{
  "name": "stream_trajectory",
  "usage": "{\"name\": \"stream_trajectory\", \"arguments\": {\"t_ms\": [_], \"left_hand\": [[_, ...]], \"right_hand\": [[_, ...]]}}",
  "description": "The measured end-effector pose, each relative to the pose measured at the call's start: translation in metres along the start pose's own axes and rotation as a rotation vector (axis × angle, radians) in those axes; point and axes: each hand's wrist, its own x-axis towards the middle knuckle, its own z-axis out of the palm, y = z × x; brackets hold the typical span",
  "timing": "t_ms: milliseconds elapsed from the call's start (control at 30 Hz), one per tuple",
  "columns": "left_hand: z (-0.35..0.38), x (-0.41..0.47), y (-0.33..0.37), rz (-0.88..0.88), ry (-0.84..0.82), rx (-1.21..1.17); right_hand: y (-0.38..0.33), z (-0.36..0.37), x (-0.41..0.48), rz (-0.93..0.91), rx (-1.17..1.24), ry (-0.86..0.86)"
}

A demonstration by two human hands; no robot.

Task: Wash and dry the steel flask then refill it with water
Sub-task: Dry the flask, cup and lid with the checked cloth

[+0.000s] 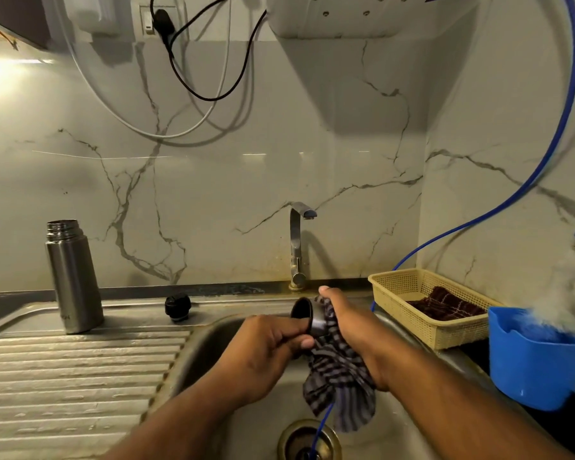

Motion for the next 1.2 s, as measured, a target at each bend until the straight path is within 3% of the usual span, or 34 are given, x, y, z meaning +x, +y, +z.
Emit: {"name": "stream_trajectory", "arguments": {"t_ms": [67,167,267,367,500,567,667,733,800,900,1000,1200], "left_hand": [[0.002,0.001,0.0,-0.067,0.054,-0.157],[-0.003,0.002,0.006,-0.315,0.24,-0.719],[-0.011,0.004,0.01,-0.49,0.348,-1.196],[-0.018,0.006,0.013,-0.506,0.343,-1.317],[-0.016,0.003,0.009,-0.428,0.252,-1.142],[-0.015,0.001,0.006,-0.311,0.226,-0.846],[-0.016,0.0,0.004,-0.109,0.112,-0.166],[-0.013,-0.001,0.006,-0.031,0.033,0.023],[-0.01,-0.001,0.01,-0.006,0.023,0.09],[-0.011,0.0,0.011,-0.096,-0.005,-0.11],[-0.013,-0.001,0.009,-0.222,0.068,-0.312],[-0.016,0.004,0.012,-0.492,0.248,-1.102]], "right_hand": [[0.002,0.005,-0.004,-0.202,-0.223,0.088],[0.004,0.011,-0.019,-0.701,-0.648,0.146],[0.008,0.002,-0.001,-1.059,-0.824,0.015],[0.008,-0.003,0.011,-1.211,-0.833,0.004],[0.012,0.004,0.004,-1.089,-0.583,0.02],[0.012,0.008,-0.001,-0.922,-0.514,0.058],[0.006,0.01,-0.009,-0.605,-0.33,0.013],[0.005,0.006,-0.008,-0.447,-0.168,-0.035],[0.005,0.004,-0.004,-0.419,-0.154,-0.037],[0.005,0.005,-0.004,-0.5,-0.196,0.01],[0.007,0.007,-0.009,-0.572,-0.31,0.04],[0.016,0.008,0.0,-0.901,-0.611,0.078]]}}
